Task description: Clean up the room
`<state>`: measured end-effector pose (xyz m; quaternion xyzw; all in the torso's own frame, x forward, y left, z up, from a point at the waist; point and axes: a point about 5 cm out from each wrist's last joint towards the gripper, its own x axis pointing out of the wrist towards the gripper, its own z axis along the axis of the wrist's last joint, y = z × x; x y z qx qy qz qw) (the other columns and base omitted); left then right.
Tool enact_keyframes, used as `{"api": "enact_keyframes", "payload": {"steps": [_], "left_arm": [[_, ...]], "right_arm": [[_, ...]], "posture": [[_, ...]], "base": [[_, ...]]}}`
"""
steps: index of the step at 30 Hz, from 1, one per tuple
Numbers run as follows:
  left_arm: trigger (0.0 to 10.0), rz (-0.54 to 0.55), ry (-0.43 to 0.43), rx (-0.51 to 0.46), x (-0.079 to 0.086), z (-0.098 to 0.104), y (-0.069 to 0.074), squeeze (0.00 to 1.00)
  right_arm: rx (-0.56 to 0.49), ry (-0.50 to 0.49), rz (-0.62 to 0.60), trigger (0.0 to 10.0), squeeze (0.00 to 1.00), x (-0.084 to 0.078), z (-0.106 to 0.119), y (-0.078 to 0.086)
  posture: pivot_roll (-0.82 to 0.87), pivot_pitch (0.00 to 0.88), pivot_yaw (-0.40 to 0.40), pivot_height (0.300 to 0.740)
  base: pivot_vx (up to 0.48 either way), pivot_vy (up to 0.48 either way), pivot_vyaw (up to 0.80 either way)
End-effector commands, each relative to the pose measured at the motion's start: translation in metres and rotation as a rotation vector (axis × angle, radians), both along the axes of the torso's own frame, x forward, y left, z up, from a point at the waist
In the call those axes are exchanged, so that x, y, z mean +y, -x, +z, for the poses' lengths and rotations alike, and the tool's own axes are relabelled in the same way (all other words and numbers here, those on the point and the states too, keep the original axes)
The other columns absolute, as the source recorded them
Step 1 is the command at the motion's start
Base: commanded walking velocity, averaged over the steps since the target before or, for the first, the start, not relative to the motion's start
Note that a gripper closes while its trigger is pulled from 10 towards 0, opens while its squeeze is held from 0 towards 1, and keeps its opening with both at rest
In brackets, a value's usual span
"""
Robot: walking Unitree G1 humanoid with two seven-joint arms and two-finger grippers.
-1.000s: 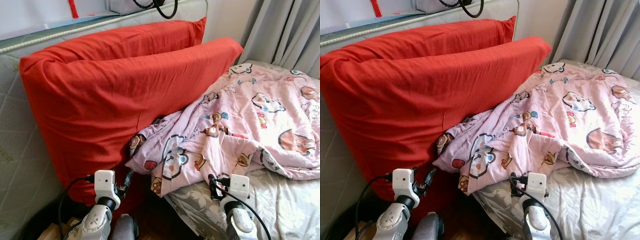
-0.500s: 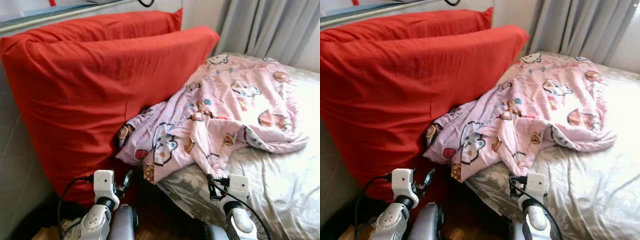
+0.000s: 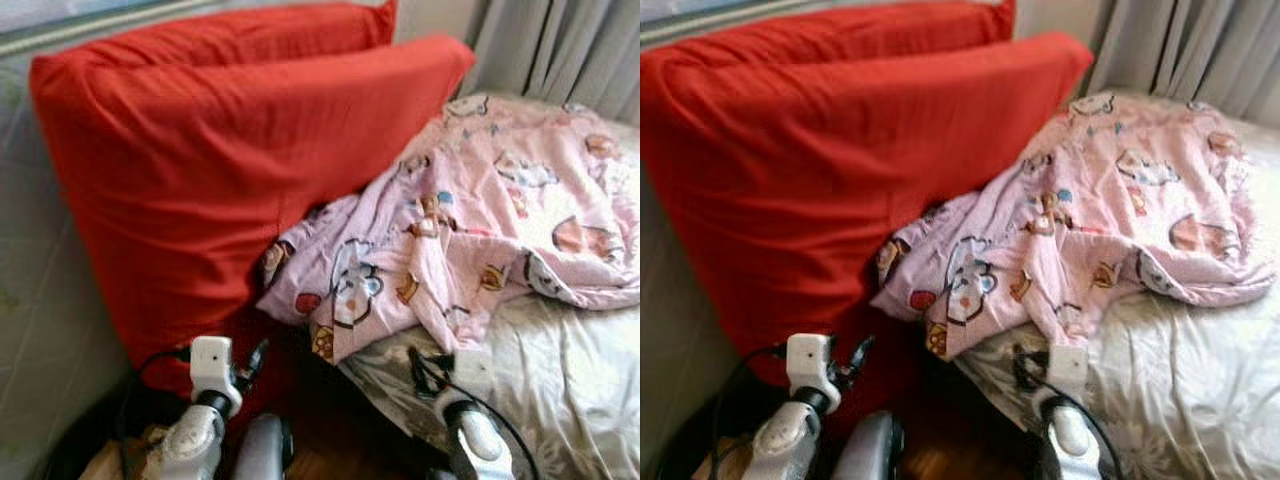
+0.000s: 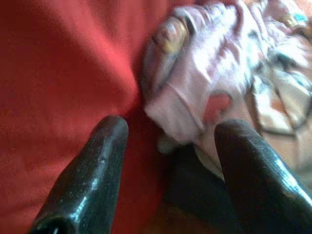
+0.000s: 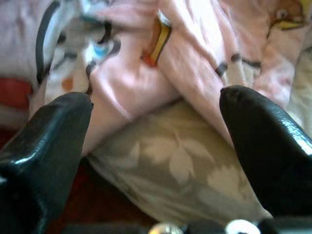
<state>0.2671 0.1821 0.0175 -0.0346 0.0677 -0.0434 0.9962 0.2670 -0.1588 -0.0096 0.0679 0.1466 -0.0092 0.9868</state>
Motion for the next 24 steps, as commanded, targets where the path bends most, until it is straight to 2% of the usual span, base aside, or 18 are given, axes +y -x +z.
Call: {"api": "enact_keyframes", "payload": {"steps": [1,7,15,16,19,21,23,24], "left_arm": [[10.0,-0.028,0.013,-0.004,-0.011,0.001,-0.002,0.00],[10.0,-0.029,0.014,-0.003,-0.011,0.001,-0.002,0.00],[10.0,-0.030,0.015,-0.005,-0.010,0.001,-0.003,0.00],[10.0,-0.029,0.012,-0.005,-0.010,0.001,-0.002,0.00],[10.0,-0.028,0.011,-0.004,-0.009,0.001,-0.002,0.00],[10.0,-0.028,0.009,-0.004,-0.008,0.001,-0.002,0.00],[10.0,-0.030,0.007,-0.004,-0.008,0.001,-0.002,0.00],[10.0,-0.030,0.007,-0.005,-0.008,0.001,-0.002,0.00]], "right_arm": [[0.023,0.003,-0.051,10.0,0.00,-0.014,-0.004,0.005],[0.028,0.008,-0.058,10.0,0.00,-0.017,-0.004,0.005],[0.051,0.029,-0.128,10.0,0.00,-0.028,-0.005,0.006],[0.067,0.039,-0.174,10.0,0.00,-0.035,-0.006,0.006],[0.093,0.061,-0.208,10.0,0.00,-0.042,-0.008,0.008],[0.151,0.059,-0.251,10.0,0.00,-0.049,-0.013,0.012],[0.169,0.031,-0.245,10.0,0.00,-0.050,-0.015,0.013],[0.195,0.050,-0.214,10.0,0.00,-0.048,-0.017,0.013]], "posture": [[0.09,0.045,-0.040,0.591],[0.10,0.044,-0.039,0.591],[0.10,0.045,-0.038,0.591],[0.10,0.048,-0.036,0.591],[0.10,0.051,-0.036,0.591],[0.10,0.059,-0.034,0.591],[0.10,0.059,-0.034,0.591],[0.10,0.066,-0.031,0.591]], "base": [[0.300,0.000,0.00],[0.306,0.000,0.00],[0.309,0.000,0.00],[0.000,0.000,0.00],[0.000,0.000,0.00],[0.000,0.000,0.00],[0.000,0.000,0.00],[0.000,0.000,0.00]]}}
